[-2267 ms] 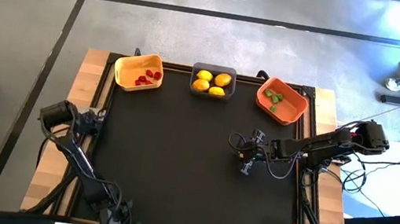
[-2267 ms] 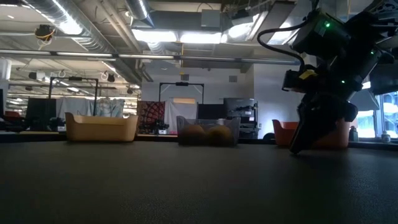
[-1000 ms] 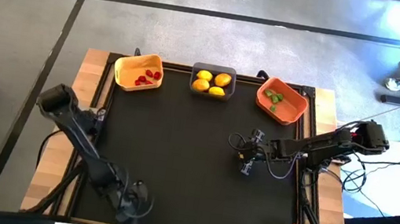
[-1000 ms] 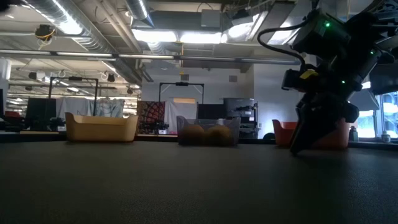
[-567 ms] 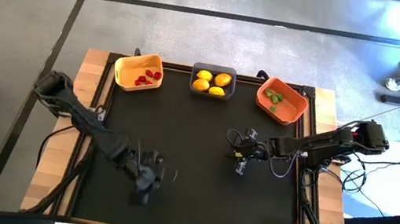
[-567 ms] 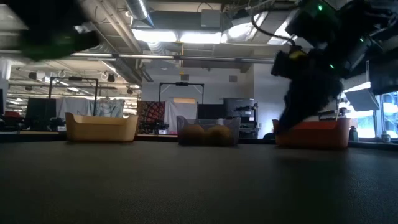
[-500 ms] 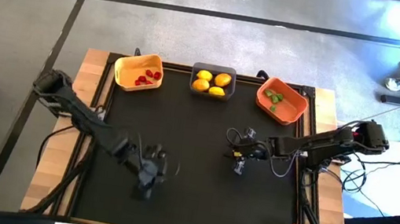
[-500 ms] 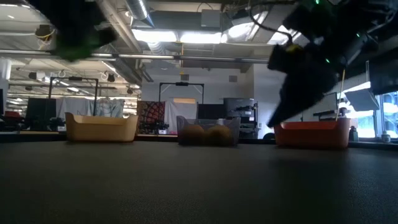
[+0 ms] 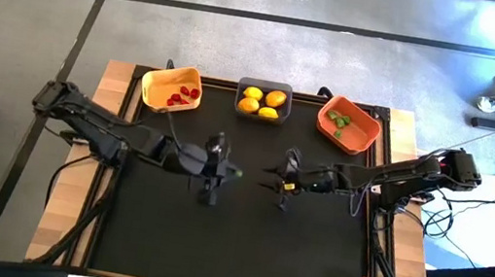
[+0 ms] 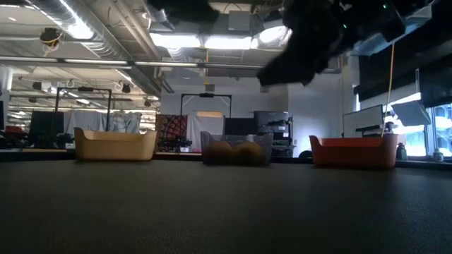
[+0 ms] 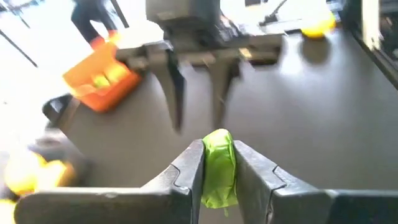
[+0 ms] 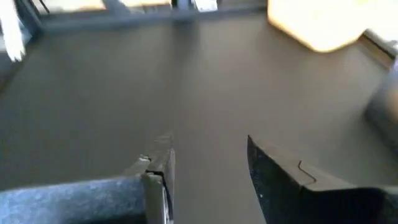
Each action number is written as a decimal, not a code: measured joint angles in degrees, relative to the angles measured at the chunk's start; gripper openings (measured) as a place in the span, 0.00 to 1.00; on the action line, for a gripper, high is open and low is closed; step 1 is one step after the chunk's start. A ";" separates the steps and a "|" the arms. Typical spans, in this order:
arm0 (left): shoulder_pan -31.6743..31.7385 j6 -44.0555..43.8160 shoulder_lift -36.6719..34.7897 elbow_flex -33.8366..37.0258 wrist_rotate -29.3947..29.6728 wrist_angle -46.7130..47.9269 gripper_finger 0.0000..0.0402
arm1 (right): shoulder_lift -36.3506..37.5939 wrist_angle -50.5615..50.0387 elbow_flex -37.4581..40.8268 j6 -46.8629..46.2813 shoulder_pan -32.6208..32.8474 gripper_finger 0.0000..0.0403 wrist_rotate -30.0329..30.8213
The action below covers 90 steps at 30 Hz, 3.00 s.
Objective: Sort produce into baskets
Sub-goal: Put the green chili pepper into the orange bin
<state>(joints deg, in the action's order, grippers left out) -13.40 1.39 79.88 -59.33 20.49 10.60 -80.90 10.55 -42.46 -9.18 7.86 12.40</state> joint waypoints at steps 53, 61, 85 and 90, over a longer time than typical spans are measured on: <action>7.86 6.89 1.73 -0.04 -6.49 -17.04 0.43 | 2.72 19.02 0.02 15.53 0.04 0.00 3.29; 8.45 7.08 0.98 -0.04 -6.55 -17.77 0.41 | 3.98 18.71 0.00 15.51 0.02 0.00 3.04; 9.56 -23.83 -4.64 -0.04 -2.30 42.80 0.38 | 1.96 -4.85 0.00 3.04 -4.68 0.34 10.10; 10.71 -30.23 -4.66 1.35 -1.76 50.72 0.38 | 0.01 -5.00 0.00 2.77 -5.35 0.52 9.75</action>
<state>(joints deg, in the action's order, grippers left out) -2.69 -28.84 75.22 -57.98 18.73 61.32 -80.89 5.55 -42.46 -6.42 2.50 22.16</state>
